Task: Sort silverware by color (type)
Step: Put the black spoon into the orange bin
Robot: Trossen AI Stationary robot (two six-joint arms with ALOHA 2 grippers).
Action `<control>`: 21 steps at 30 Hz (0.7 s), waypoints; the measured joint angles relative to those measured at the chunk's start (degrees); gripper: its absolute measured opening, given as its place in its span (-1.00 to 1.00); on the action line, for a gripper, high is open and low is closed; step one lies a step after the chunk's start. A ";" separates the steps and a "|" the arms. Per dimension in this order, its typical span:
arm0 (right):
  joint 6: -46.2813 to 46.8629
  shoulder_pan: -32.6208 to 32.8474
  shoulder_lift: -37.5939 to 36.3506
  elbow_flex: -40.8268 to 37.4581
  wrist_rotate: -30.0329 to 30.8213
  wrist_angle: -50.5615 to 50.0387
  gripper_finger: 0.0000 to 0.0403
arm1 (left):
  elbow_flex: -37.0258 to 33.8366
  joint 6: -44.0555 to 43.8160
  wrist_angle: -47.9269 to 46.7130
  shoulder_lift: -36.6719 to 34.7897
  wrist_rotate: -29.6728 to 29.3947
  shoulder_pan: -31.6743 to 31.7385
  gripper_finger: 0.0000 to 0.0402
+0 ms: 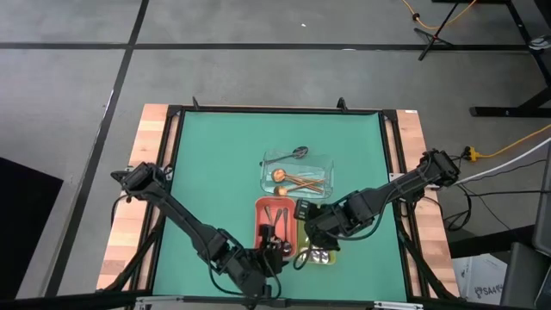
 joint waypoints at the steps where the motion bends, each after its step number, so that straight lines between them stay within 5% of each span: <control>1: 1.08 0.03 -0.31 0.00 0.35 -0.25 -0.38 | 0.00 0.02 0.00 0.00 0.10 0.39 -0.59; 14: 17.92 0.04 -9.32 0.00 1.01 -4.80 -0.38 | 0.00 5.98 0.07 0.00 0.96 7.86 -0.59; 21: 32.70 0.04 -15.08 0.00 3.43 -12.96 -0.38 | 0.00 5.99 0.49 0.00 10.78 15.70 -0.59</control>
